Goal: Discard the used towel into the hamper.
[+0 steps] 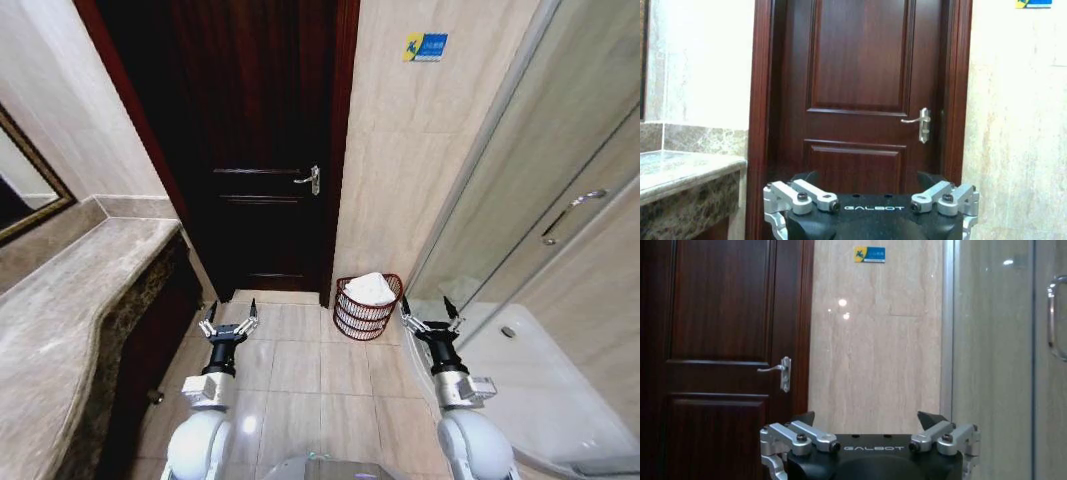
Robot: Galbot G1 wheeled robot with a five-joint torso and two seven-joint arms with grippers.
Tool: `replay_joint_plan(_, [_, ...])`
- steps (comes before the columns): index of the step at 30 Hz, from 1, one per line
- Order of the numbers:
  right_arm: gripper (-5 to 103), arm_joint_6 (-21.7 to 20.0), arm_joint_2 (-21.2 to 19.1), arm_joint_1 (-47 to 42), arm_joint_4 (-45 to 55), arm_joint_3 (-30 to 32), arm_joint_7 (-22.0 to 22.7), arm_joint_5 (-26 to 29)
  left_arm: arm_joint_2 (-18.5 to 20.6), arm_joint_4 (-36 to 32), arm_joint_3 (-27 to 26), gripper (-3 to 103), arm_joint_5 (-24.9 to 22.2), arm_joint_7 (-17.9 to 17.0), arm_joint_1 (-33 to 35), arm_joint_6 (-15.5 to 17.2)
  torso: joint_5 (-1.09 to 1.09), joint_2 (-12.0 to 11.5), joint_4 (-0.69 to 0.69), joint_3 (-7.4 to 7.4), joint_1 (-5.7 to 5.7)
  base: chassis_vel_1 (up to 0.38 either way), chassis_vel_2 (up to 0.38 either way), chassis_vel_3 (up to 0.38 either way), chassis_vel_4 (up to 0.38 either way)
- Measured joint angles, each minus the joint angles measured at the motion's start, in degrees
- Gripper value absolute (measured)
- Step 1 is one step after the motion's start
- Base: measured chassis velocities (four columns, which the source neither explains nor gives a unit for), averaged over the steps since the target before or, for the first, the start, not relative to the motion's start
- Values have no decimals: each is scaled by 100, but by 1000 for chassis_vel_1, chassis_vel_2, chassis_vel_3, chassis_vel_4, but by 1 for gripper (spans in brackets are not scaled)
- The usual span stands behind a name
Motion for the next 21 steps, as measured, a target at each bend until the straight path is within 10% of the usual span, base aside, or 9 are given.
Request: replay_joint_plan(21, [100, 1, -52, 6, -51, 20, -1, 48, -32, 3, 37, 100, 45, 0, 7, 115, 0, 0, 0, 0, 0, 121, -127, -129, 124])
